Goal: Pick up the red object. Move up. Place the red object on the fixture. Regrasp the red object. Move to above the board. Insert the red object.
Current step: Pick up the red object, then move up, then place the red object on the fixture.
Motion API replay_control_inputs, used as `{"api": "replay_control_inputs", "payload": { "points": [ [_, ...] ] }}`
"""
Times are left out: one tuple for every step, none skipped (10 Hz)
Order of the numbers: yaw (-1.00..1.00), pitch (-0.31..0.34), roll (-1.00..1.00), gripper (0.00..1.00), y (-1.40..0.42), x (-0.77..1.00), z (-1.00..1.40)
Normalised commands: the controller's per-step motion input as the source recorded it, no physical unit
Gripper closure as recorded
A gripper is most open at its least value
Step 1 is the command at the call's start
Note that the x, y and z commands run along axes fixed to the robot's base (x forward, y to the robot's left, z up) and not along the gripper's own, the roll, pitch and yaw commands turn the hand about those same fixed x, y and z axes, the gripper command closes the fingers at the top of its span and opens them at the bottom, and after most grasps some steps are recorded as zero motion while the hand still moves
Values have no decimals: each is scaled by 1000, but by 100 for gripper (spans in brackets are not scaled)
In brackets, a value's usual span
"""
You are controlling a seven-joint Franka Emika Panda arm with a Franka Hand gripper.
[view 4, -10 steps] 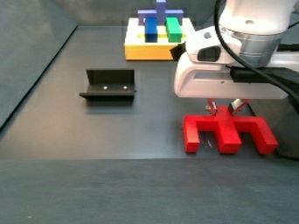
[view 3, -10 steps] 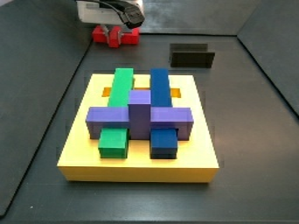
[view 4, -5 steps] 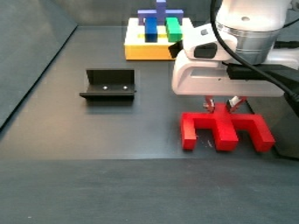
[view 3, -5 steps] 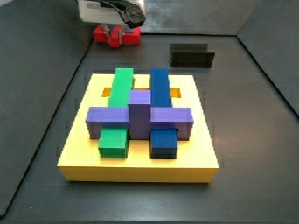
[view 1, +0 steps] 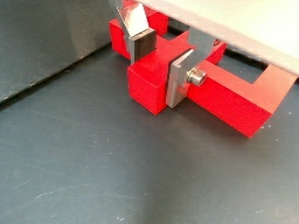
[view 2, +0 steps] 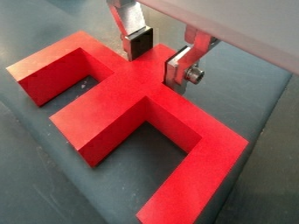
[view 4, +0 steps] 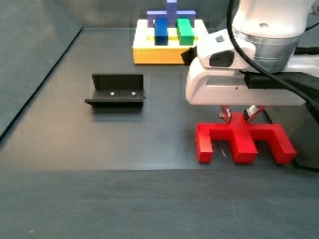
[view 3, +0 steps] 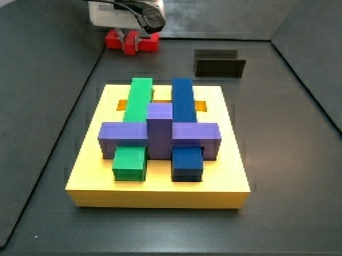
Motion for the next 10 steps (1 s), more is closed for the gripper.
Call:
{"api": "replay_control_inputs", "payload": {
  "points": [
    [0,0,0,100,0,0,0],
    [0,0,0,100,0,0,833],
    [-5,41,-14,100,-47,-72,775],
    [-6,79,4,100,-36,-90,599],
    [-6,78,58,100,-12,-49,329],
    [0,0,0,100,-29,0,0],
    [-29,-86,-89,100,-237,66,0],
    [-23,-91,-386,100,-200,411,109],
    [0,-180,-571,100,-169,443,177],
    [51,-177,-577,100,-231,511,131]
  ]
}}
